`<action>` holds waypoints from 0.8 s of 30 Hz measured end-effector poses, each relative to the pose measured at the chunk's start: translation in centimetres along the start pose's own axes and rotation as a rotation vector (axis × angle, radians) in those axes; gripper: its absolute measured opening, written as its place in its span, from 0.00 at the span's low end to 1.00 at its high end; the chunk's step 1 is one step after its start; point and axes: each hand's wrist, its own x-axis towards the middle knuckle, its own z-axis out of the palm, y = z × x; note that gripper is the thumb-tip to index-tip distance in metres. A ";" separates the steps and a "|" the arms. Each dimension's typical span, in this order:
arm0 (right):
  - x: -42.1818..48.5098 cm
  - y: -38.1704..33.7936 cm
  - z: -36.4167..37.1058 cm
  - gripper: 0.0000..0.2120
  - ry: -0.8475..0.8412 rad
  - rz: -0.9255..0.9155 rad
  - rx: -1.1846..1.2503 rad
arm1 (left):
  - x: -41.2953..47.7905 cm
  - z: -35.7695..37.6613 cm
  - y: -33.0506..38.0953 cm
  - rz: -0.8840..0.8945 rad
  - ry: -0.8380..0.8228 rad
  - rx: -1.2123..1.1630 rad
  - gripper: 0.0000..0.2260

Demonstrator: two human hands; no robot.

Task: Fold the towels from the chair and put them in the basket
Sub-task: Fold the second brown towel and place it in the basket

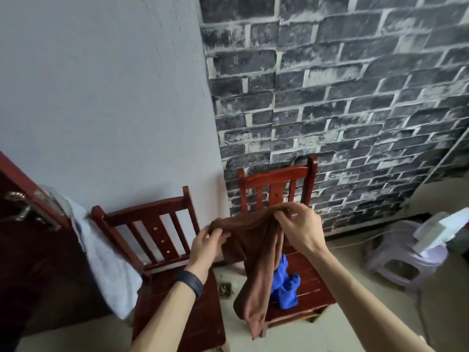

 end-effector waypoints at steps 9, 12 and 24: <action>-3.5 -2.2 4.5 0.03 -0.130 0.036 0.004 | -1.1 -5.9 4.7 0.022 0.019 -0.105 0.10; -3.8 -3.0 5.3 0.03 -0.174 0.032 0.044 | -1.6 -6.5 4.4 -0.114 -0.030 -0.110 0.20; -2.4 -4.1 4.0 0.04 -0.285 0.002 0.250 | -1.8 -2.1 -3.4 -0.250 -0.151 0.149 0.12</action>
